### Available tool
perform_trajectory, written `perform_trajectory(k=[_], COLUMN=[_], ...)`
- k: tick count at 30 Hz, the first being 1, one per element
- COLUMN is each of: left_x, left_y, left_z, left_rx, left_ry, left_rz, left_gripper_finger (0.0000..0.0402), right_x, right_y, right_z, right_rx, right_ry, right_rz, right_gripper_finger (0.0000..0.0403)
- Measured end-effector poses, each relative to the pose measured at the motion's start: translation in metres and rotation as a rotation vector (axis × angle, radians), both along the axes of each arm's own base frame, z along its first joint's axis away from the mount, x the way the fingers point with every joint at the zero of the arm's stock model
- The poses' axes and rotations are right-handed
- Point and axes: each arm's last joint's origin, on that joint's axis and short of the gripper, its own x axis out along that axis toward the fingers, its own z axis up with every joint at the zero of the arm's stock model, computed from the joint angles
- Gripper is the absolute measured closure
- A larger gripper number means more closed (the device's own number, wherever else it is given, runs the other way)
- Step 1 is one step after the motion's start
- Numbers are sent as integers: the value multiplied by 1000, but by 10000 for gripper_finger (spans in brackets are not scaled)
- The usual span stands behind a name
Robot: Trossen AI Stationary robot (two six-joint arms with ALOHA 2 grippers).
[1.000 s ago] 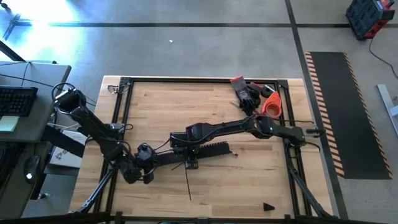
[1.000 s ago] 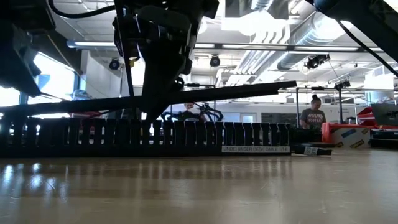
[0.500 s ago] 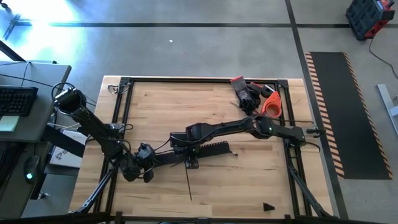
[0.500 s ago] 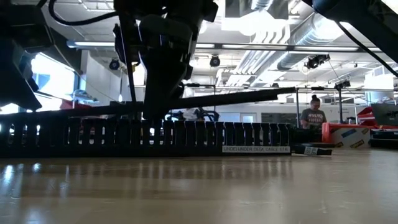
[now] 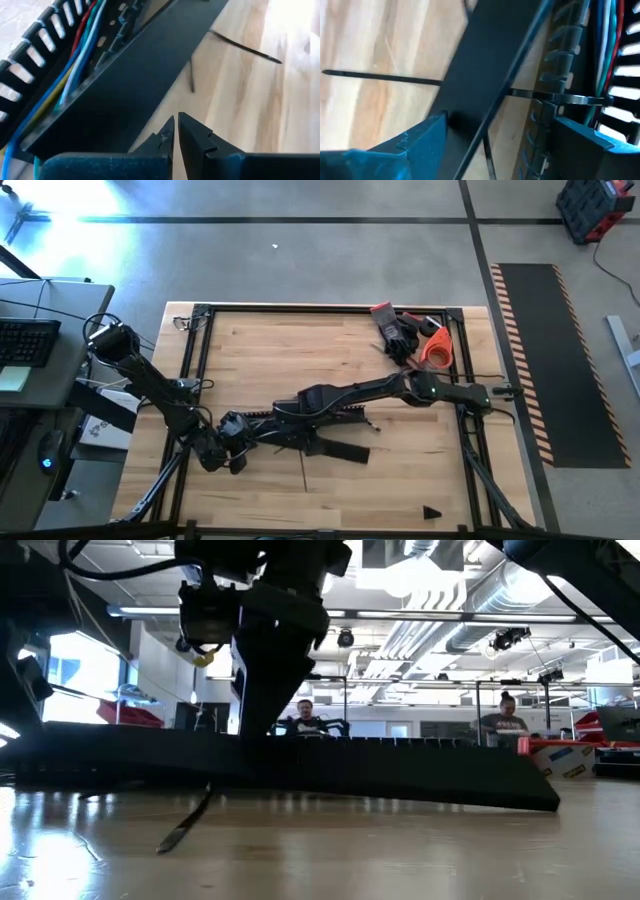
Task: Ziptie cables
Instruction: Close the black cable duct
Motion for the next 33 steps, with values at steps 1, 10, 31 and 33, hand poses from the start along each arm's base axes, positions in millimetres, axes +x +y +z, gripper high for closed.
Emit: perform_trajectory(k=[1,10,31,33], left_x=[0,1,3,3], left_y=[0,-2,-25,-25], left_z=[0,2,21,21], left_rx=[1,-13,39,34], left_ry=[-1,-27,-302,-297], left_rz=[4,2,-119,-126], left_gripper_finger=[402,402,402,402], right_x=[0,-18,-143,-143], right_y=[2,41,147,145], right_z=[0,49,-20,-31], right_rx=[-22,-237,41,42], right_ry=[-5,-119,-583,-656], right_rz=[10,95,197,197], right_gripper_finger=[102,96,94,94])
